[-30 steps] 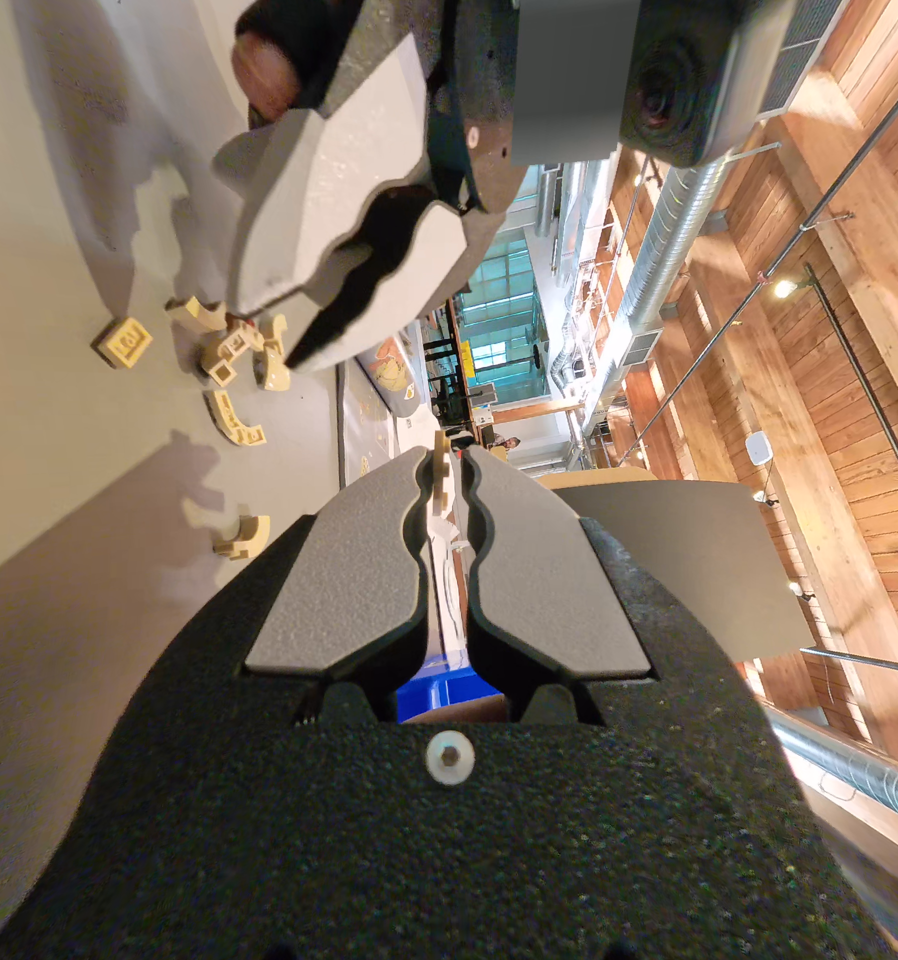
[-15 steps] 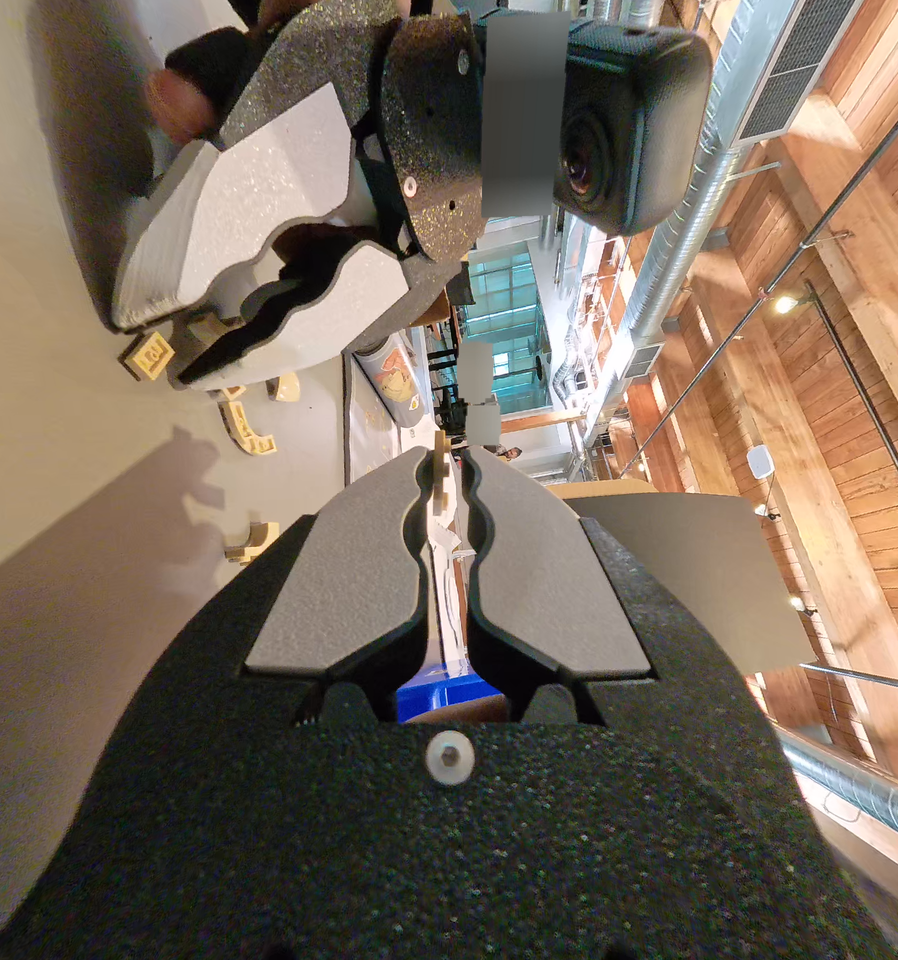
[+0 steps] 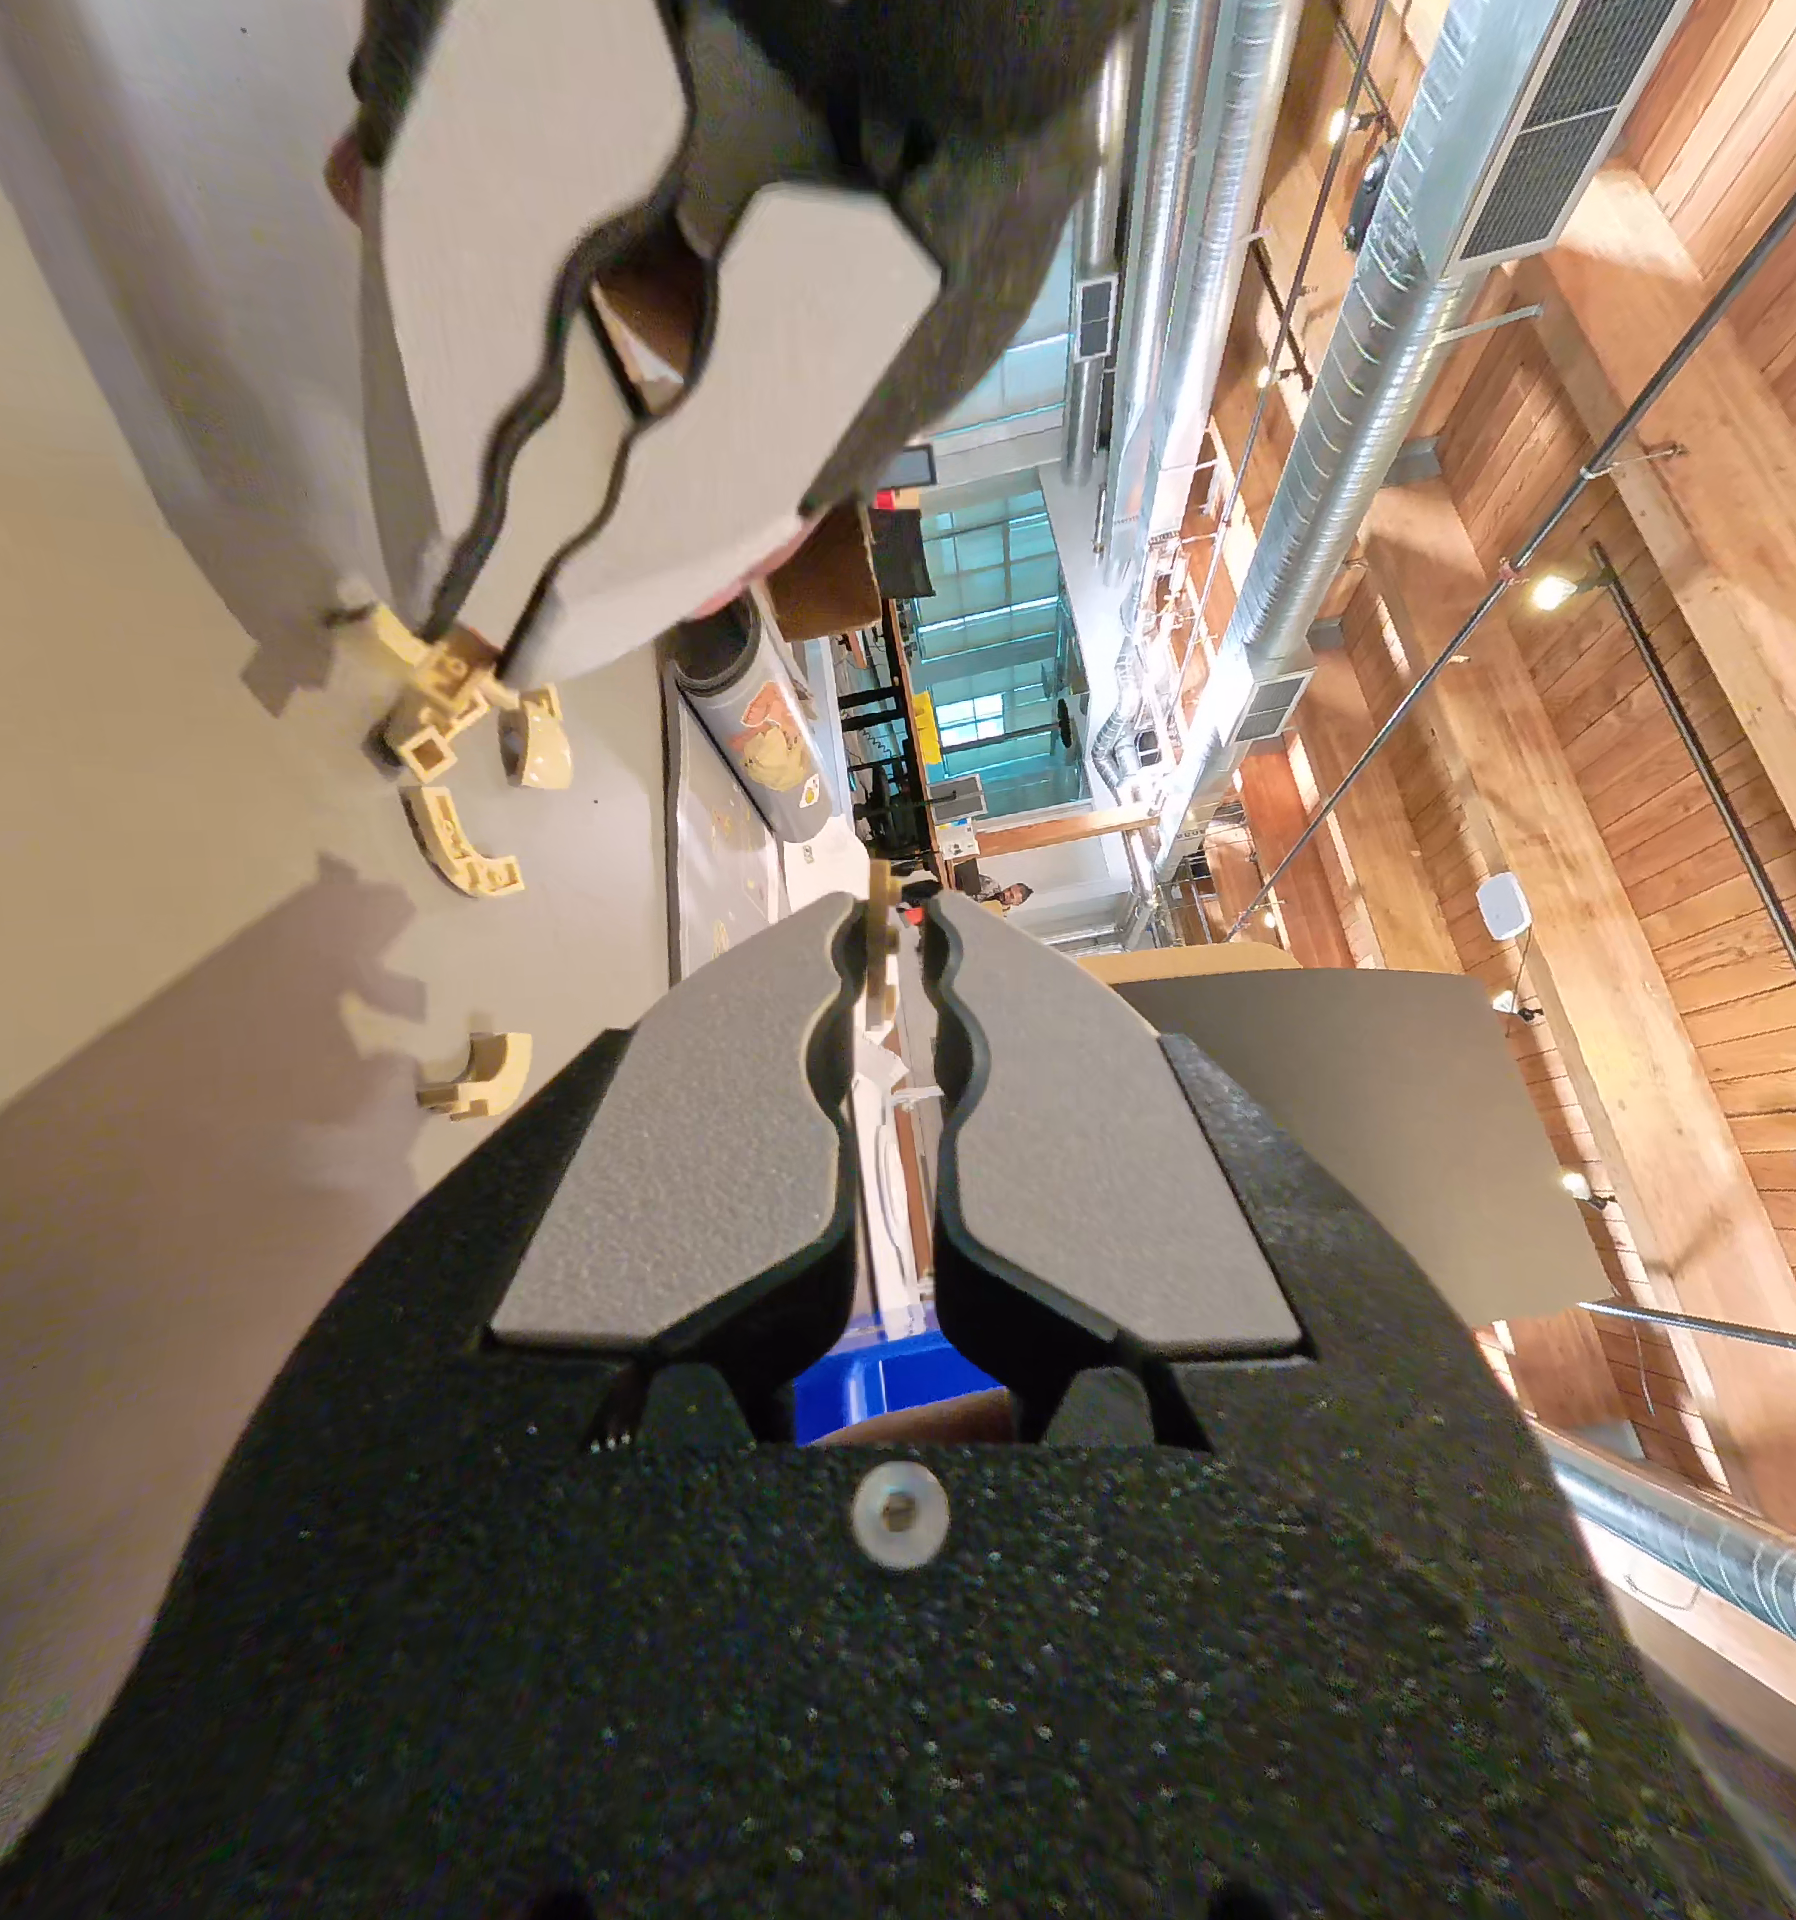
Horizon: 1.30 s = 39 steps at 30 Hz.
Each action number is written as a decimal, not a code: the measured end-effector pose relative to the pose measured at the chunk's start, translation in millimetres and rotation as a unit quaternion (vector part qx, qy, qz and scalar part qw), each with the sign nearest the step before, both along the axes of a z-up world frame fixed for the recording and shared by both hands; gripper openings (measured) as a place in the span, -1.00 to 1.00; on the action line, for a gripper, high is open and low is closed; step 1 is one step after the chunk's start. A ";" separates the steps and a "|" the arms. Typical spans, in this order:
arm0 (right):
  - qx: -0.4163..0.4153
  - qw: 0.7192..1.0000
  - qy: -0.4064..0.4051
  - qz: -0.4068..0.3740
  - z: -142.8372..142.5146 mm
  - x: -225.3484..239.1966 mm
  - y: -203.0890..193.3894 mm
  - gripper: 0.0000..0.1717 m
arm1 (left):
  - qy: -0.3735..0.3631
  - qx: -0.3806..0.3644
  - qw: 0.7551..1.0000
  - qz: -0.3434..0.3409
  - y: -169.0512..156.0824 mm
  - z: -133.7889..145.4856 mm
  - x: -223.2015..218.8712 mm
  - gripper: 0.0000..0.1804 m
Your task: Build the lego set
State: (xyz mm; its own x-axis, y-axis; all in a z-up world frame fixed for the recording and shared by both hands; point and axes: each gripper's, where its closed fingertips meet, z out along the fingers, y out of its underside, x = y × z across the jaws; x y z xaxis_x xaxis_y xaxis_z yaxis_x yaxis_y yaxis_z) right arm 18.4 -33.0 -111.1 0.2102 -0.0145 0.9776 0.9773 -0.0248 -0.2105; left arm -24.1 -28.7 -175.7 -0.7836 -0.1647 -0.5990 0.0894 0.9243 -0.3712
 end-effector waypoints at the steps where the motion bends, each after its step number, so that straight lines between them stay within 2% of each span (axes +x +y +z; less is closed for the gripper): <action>1: 0.000 1.000 -0.001 -0.001 0.2 0.6 0.0 -0.89 | -0.037 0.038 0.999 -0.011 0.2 3.2 -0.9 -0.91; 3: 0.001 1.000 -0.002 -0.003 0.1 1.6 0.1 -0.89 | -0.090 0.123 0.988 -0.010 4.5 6.3 -0.7 -0.90; 6: 0.003 1.000 -0.005 -0.003 1.2 2.0 -0.1 -0.90 | -0.100 0.149 0.984 -0.007 -0.9 5.9 -6.9 -0.79; 10: 0.011 1.000 -0.010 -0.005 5.6 1.6 -1.4 -0.90 | -0.080 0.109 0.991 0.005 -5.1 8.6 -18.7 -0.76; 14: 0.013 1.000 -0.014 -0.004 6.5 0.2 -1.9 -0.90 | -0.015 0.034 0.995 0.091 9.6 7.9 -23.7 -0.76; 17: 0.013 1.000 -0.016 -0.001 6.1 -1.4 -2.1 -0.90 | 0.064 -0.048 0.986 0.149 12.1 1.2 -30.9 -0.74; 20: 0.013 1.000 -0.017 0.002 6.2 -3.1 -2.4 -0.90 | 0.105 -0.126 0.976 0.144 -4.2 2.7 -37.8 -0.73; 23: 0.012 1.000 -0.018 0.004 5.5 -4.0 -2.3 -0.89 | 0.134 -0.171 0.964 0.150 -17.8 2.3 -39.1 -0.71; 25: 0.011 1.000 -0.018 0.005 5.1 -4.4 -2.3 -0.89 | 0.155 -0.182 0.956 0.170 -22.9 -3.3 -36.1 -0.70; 28: 0.011 1.000 -0.018 0.006 5.7 -4.8 -2.4 -0.90 | 0.185 -0.156 0.949 0.203 -21.4 -19.6 -35.0 -0.69; 29: 0.012 1.000 -0.018 0.007 5.9 -4.9 -2.5 -0.89 | 0.193 -0.144 0.947 0.210 -19.5 -25.1 -35.9 -0.70; 31: 0.012 1.000 -0.019 0.007 6.0 -5.1 -2.6 -0.89 | 0.209 -0.158 0.944 0.203 -23.7 -25.8 -37.9 -0.87; 32: 0.012 1.000 -0.020 0.008 6.1 -5.3 -2.6 -0.90 | 0.210 -0.156 0.944 0.201 -23.6 -26.4 -38.0 -0.88; 34: 0.013 1.000 -0.020 0.009 6.2 -5.8 -2.7 -0.90 | 0.209 -0.163 0.944 0.197 -24.3 -24.7 -37.1 -1.00; 39: 0.014 1.000 -0.020 0.008 6.8 -4.5 -4.2 -0.90 | 0.190 -0.243 0.935 0.173 -34.5 4.0 -31.5 -1.00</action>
